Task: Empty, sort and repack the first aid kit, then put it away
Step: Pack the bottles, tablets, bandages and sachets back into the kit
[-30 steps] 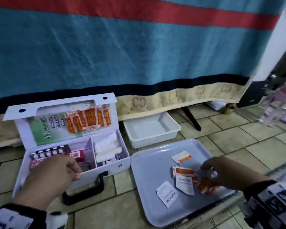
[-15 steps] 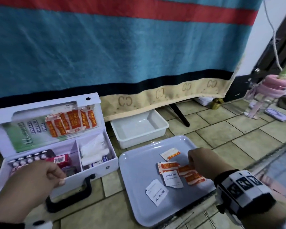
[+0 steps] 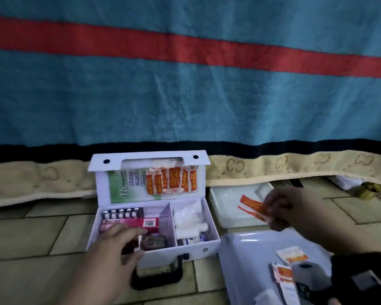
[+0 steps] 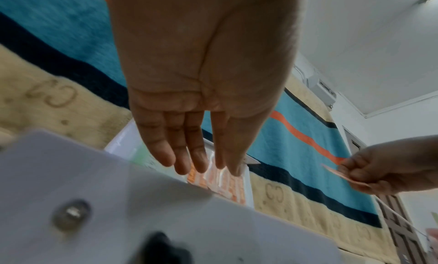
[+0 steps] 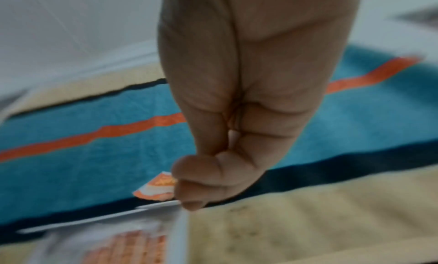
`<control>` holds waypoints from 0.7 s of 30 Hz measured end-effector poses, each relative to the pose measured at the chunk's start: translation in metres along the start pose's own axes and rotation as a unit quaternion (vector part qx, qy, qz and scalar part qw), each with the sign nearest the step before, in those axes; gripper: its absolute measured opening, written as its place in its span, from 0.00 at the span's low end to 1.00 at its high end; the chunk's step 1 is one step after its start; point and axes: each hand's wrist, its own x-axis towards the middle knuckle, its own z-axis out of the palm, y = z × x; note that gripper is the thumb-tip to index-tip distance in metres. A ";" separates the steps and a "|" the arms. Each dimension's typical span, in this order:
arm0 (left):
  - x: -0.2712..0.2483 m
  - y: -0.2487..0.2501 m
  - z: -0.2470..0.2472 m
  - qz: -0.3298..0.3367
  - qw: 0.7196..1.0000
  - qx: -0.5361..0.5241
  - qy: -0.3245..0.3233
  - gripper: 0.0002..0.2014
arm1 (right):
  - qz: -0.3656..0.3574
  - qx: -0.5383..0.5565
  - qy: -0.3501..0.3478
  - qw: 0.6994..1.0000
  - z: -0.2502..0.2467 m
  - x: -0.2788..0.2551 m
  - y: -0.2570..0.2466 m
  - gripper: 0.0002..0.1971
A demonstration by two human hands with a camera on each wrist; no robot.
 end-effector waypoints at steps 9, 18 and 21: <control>0.027 -0.049 -0.059 -0.002 0.997 0.070 0.024 0.27 | -0.161 -0.029 0.008 0.986 0.139 0.062 -0.119 0.09; 0.086 -0.070 -0.084 0.082 0.992 0.040 0.093 0.46 | -0.266 -0.086 0.084 0.956 0.175 0.090 -0.176 0.05; 0.093 -0.077 -0.079 0.093 0.989 0.023 0.113 0.45 | -0.287 -0.171 0.041 0.942 0.187 0.100 -0.184 0.09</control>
